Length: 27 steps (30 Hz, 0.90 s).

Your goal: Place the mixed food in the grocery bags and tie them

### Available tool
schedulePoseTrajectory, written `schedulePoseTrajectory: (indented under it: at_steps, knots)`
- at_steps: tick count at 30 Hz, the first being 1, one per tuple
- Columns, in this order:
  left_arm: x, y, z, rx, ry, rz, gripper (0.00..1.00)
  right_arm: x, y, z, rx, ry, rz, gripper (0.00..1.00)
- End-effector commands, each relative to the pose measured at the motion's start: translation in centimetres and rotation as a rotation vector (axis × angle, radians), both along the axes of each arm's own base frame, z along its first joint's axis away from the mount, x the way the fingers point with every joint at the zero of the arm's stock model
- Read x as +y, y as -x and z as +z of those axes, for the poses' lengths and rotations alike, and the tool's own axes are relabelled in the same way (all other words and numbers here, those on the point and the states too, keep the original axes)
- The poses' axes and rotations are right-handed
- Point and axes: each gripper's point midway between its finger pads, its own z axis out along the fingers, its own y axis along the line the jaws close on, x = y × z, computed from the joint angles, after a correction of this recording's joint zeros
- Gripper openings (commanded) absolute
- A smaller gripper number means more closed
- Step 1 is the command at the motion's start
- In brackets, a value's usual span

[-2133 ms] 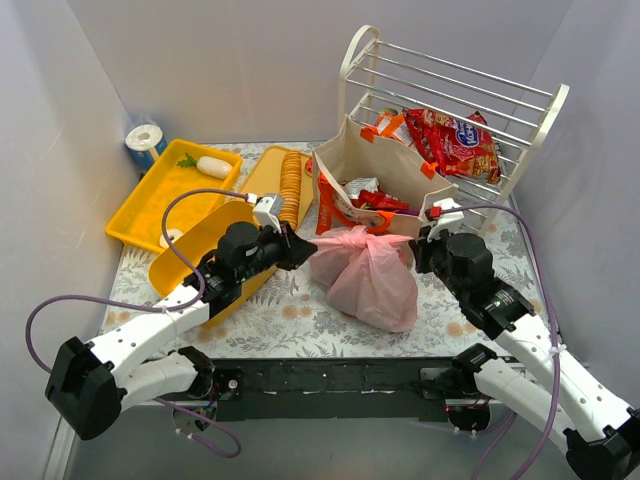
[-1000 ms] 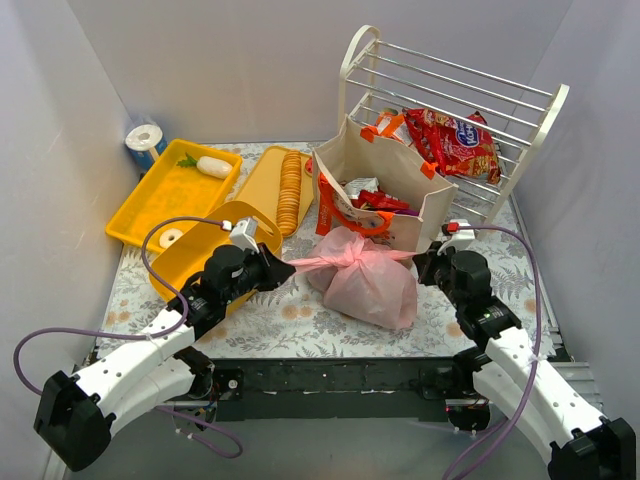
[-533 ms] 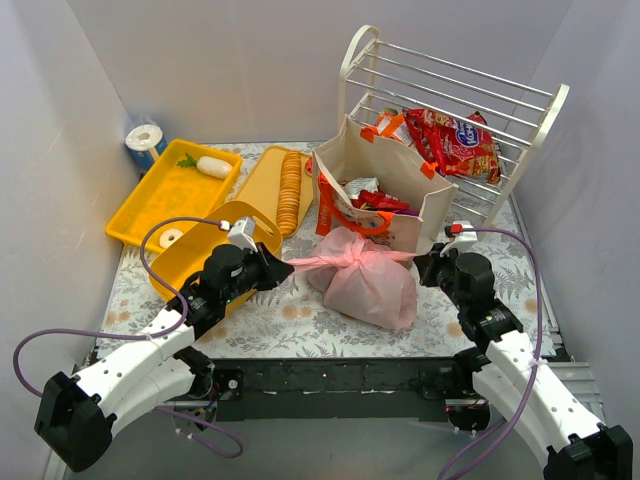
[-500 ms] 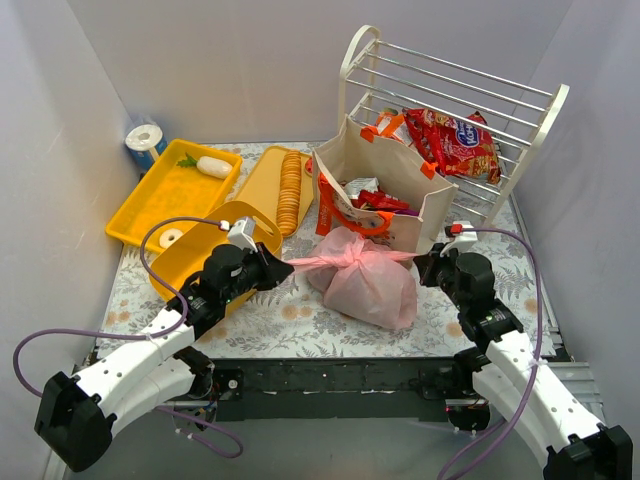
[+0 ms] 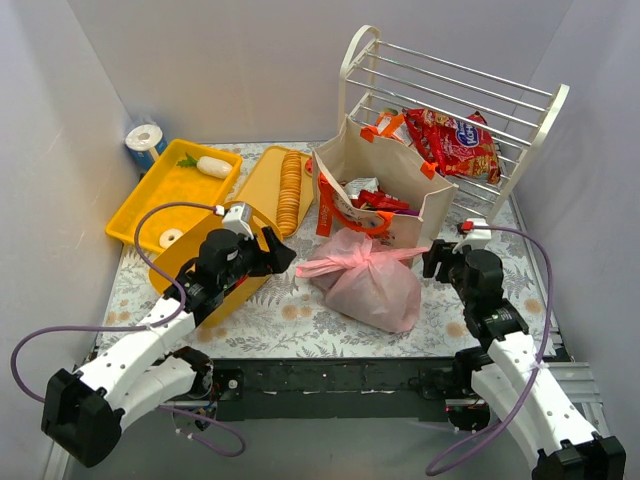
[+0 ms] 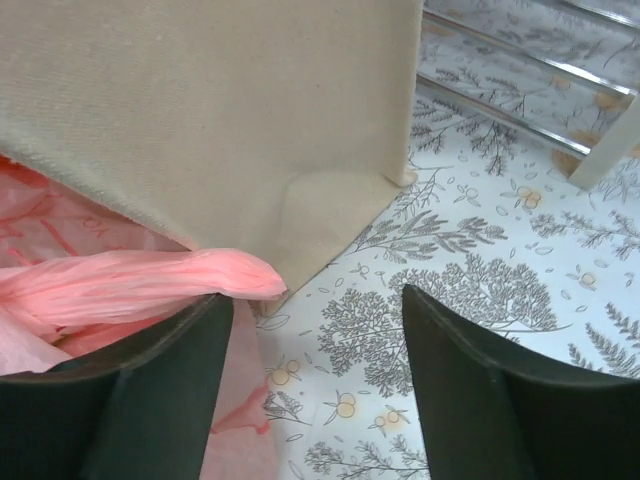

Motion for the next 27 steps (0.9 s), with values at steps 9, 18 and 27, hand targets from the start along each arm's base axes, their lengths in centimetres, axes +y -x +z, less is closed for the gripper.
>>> schedulePoseTrajectory:
  at_steps: [9, 18, 27]
  knots:
    - [-1.1, -3.6, 6.7, -0.155, -0.118, -0.113, 0.98, 5.0, 1.8, 11.6, -0.340, -0.095, 0.328, 0.85]
    - [1.1, -10.0, 10.4, -0.160, -0.012, -0.076, 0.98, 10.5, 3.0, 13.5, -0.264, -0.049, 0.596, 0.82]
    - [3.0, -10.9, 6.8, -0.151, -0.132, -0.014, 0.98, 17.7, 3.4, 8.1, -0.108, 0.253, 0.609, 0.91]
